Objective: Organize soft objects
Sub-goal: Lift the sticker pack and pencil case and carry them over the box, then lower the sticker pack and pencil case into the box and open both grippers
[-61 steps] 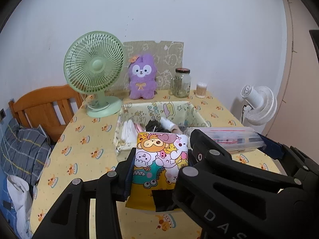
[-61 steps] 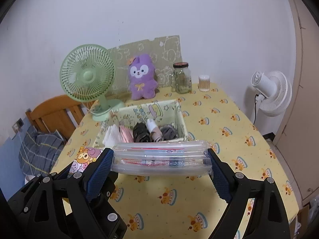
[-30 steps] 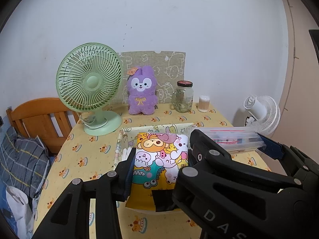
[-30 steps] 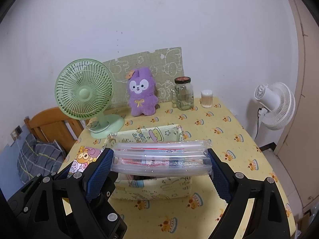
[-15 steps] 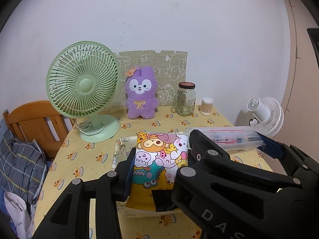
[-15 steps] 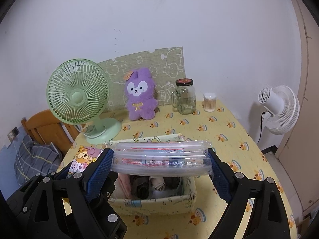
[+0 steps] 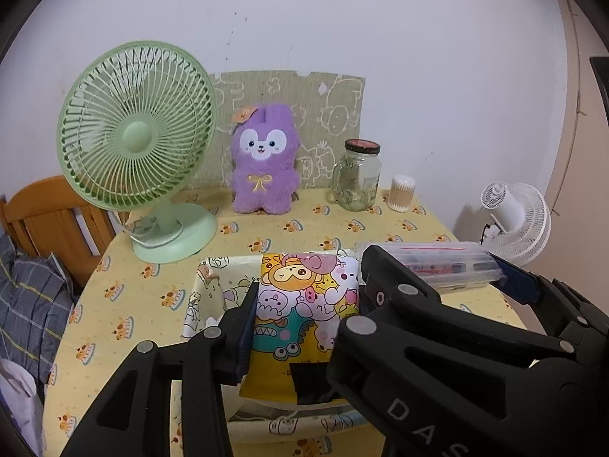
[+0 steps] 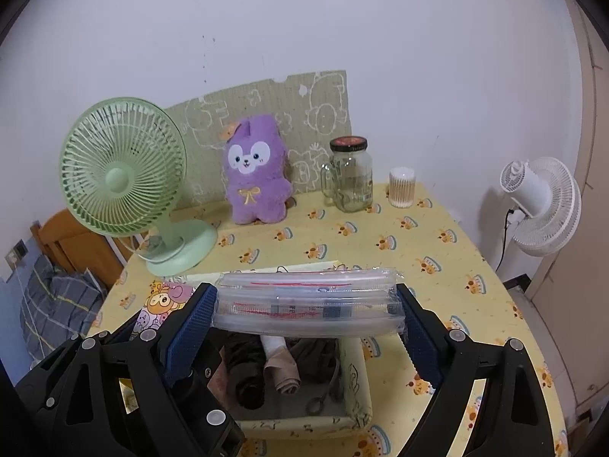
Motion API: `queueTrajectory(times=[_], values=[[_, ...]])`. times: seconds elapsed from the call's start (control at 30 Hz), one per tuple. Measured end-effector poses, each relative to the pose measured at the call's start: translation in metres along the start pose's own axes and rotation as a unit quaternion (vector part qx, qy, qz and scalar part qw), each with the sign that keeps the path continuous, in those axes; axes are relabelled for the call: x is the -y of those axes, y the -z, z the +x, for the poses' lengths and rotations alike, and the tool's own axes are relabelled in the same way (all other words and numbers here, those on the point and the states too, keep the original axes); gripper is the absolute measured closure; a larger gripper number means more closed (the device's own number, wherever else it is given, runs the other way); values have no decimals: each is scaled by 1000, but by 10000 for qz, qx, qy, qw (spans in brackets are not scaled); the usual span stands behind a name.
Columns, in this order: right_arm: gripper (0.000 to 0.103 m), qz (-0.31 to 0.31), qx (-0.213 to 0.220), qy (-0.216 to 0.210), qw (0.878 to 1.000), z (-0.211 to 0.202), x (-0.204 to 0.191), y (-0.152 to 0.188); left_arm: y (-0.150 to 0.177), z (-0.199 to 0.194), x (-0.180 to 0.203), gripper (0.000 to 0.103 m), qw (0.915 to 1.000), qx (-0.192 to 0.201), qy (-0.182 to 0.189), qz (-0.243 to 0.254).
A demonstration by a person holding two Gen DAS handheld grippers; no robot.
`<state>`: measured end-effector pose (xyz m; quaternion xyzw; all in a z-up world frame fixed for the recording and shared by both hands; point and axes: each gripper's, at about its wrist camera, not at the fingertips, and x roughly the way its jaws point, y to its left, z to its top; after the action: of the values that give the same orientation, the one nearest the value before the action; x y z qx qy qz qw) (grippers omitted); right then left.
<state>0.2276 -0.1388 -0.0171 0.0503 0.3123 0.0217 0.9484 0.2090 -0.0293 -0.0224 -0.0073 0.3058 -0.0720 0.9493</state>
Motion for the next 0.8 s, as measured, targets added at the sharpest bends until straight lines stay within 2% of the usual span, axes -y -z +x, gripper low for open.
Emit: queueTrajectory(times=[0.1, 0.33, 0.53, 0.63, 0.8], values=[[11, -39, -31, -14, 10000, 8, 0, 0, 1, 7, -3, 51, 10000, -44, -55, -47], [11, -58, -155, 25, 9999, 22, 0, 7, 5, 23, -10, 27, 9992, -259, -278, -127], [11, -112, -184, 17, 9998, 27, -3, 7, 8, 19, -15, 13, 9991, -299, -291, -115], [11, -113, -239, -46, 9996, 32, -7, 8, 11, 18, -15, 12, 9988, -300, -389, -51], [11, -208, -252, -193, 9993, 37, -15, 8, 14, 23, -22, 13, 9987, -370, -343, -121]])
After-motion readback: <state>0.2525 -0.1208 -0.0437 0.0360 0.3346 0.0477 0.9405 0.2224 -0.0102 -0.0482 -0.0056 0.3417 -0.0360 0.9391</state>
